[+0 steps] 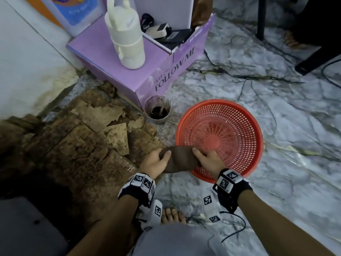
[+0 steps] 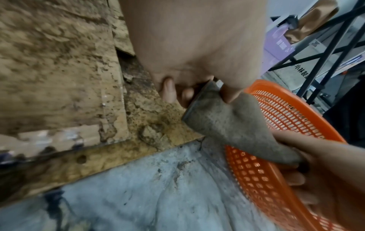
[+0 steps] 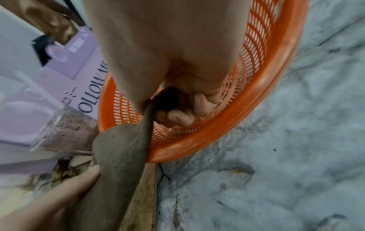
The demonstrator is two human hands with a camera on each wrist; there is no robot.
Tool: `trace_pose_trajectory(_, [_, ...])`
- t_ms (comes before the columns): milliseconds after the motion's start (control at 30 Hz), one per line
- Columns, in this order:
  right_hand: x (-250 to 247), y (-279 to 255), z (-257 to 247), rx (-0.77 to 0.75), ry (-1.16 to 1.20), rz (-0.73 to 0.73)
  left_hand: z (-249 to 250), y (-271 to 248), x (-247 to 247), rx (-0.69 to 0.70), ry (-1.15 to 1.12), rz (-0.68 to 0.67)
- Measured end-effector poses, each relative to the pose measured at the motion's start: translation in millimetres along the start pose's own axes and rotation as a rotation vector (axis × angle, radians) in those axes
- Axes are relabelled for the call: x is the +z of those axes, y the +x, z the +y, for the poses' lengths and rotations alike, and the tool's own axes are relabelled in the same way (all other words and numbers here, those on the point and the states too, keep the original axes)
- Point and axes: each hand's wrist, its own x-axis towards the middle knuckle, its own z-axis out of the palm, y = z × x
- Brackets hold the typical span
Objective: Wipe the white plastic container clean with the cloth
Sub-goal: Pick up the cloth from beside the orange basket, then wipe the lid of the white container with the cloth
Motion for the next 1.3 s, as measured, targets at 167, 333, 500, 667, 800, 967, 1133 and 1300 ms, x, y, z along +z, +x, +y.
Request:
trace_pose_trajectory(167, [-15.3, -29.6, -15.0, -0.232, 0.08, 0.013, 6.7, -26.8, -13.6, 0.026, 0.005, 0.105])
trace_pose_trajectory(333, [-31.2, -64.7, -45.8, -0.491, -0.077, 0.09, 19.5, -59.5, -34.8, 0.256, -0.198, 0.255])
trace_pose_trajectory(500, [-49.1, -112.4, -93.2, -0.681, -0.12, 0.095, 46.0, -103.5, -68.5, 0.404, -0.286, 0.441])
trace_pose_trajectory(667, [-66.2, -165.4, -139.3, -0.842, -0.154, 0.066, 59.3, -153.1, -110.2, 0.49, -0.29, 0.584])
trace_pose_trajectory(800, [-70.9, -210.9, -180.0, -0.941, -0.219, 0.104, 59.9, -204.8, -145.4, 0.531, -0.299, 0.693])
trace_pose_trajectory(967, [-55.5, -269.0, -226.0, -1.073, -0.329, 0.069, 46.1, -274.7, -188.4, 0.535, -0.309, 0.812])
trace_pose_trajectory(1133, [-24.9, -328.8, -256.4, -1.154, -0.446, 0.027, 13.8, -342.7, -217.5, 0.546, -0.339, 0.949])
trace_pose_trajectory(1300, [29.6, -403.5, -282.9, -1.209, -0.542, -0.113, -46.4, -418.9, -242.7, 0.436, -0.439, 1.052])
